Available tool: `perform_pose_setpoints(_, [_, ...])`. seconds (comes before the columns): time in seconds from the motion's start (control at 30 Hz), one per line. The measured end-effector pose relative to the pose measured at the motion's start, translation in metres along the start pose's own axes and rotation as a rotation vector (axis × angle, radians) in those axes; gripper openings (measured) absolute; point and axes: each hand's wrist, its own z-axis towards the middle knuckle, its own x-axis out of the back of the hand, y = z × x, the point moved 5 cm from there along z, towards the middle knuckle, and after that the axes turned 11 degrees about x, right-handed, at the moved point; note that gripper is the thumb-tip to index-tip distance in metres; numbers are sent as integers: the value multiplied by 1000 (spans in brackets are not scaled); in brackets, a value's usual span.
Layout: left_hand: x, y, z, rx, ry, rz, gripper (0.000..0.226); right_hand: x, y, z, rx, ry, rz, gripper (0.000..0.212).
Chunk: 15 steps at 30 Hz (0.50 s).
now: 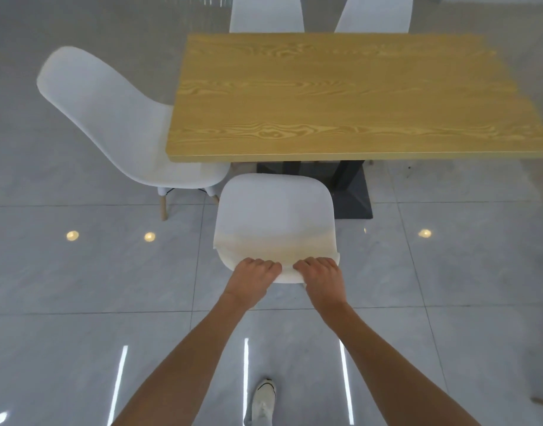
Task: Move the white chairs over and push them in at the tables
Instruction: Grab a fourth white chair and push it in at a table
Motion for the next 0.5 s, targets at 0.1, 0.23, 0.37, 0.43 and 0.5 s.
perform_pose_setpoints(0.1, [6, -1, -6, 189, -6, -67, 48, 4, -5, -1, -90, -101, -31, 56])
perform_pose_setpoints(0.23, [18, -24, -35, 882, 116, -902, 89, 21, 5, -30, -796, 4, 823, 87])
perform_pose_setpoints(0.37, [13, -20, -33, 1548, 157, -1951, 64, 17, -6, -33, -1242, 352, 1862, 46])
perform_pose_setpoints(0.43, [13, -20, -21, 1637, 85, -1946, 47, 14, -10, -22, -1335, 457, 1979, 39])
perform_pose_setpoints(0.5, [14, -27, -14, 1690, 5, -1766, 43, 16, -6, -12, -1376, 477, 1862, 37])
